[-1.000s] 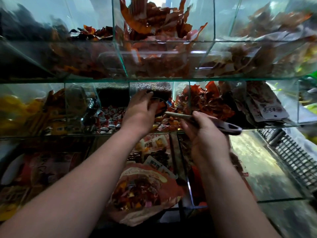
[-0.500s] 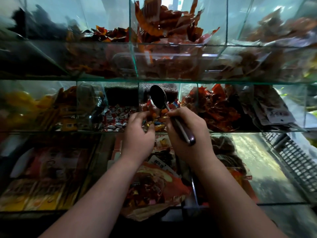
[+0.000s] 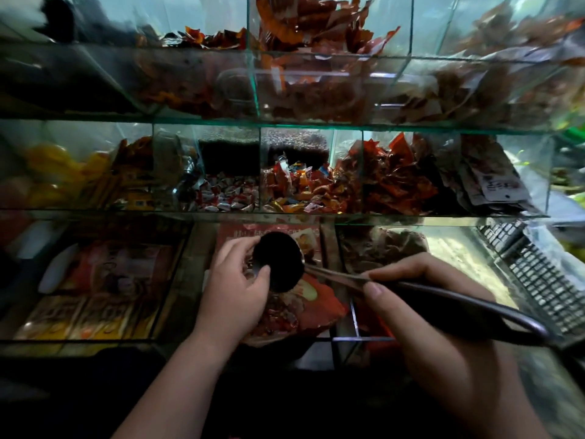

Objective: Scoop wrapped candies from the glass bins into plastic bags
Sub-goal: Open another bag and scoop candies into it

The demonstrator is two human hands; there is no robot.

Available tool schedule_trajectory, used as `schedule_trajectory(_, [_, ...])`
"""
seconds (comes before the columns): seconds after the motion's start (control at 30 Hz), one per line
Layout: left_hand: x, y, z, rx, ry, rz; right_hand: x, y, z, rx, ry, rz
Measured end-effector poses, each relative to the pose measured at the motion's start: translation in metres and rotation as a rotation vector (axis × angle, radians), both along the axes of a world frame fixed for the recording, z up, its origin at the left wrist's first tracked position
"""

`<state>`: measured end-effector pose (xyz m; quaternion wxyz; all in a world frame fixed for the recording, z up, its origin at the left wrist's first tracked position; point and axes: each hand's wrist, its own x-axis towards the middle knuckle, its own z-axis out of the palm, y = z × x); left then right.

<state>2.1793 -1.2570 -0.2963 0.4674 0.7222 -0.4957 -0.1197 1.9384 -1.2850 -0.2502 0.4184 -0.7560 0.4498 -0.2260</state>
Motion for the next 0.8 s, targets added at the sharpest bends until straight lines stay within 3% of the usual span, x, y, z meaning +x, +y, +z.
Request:
schedule_trajectory(0.07, [0.001,0.015,-0.002,-0.021,-0.103,0.041,0.003,0.003,0.016,-0.031,-0.14,-0.053])
schedule_trajectory(0.1, [0.004,0.022,-0.002,-0.043,-0.161,0.074,0.007,0.01,0.023,-0.142,-0.205,-0.088])
schedule_trajectory(0.2, [0.02,0.035,-0.005,-0.016,-0.245,0.142,0.015,0.015,0.029,-0.226,-0.156,0.056])
schedule_trajectory(0.33, [0.033,0.042,-0.016,0.219,-0.066,0.122,0.046,0.001,0.02,-0.084,-0.032,0.102])
schedule_trajectory(0.57, [0.042,0.034,-0.029,0.318,-0.086,0.0,0.025,0.004,0.037,-0.351,-0.058,0.074])
schedule_trajectory(0.7, [0.045,0.009,-0.034,0.376,-0.094,-0.002,0.031,0.003,0.032,-0.277,-0.043,0.173])
schedule_trajectory(0.8, [0.046,-0.01,-0.032,0.386,-0.013,0.162,0.042,-0.003,0.022,-0.127,-0.025,0.206])
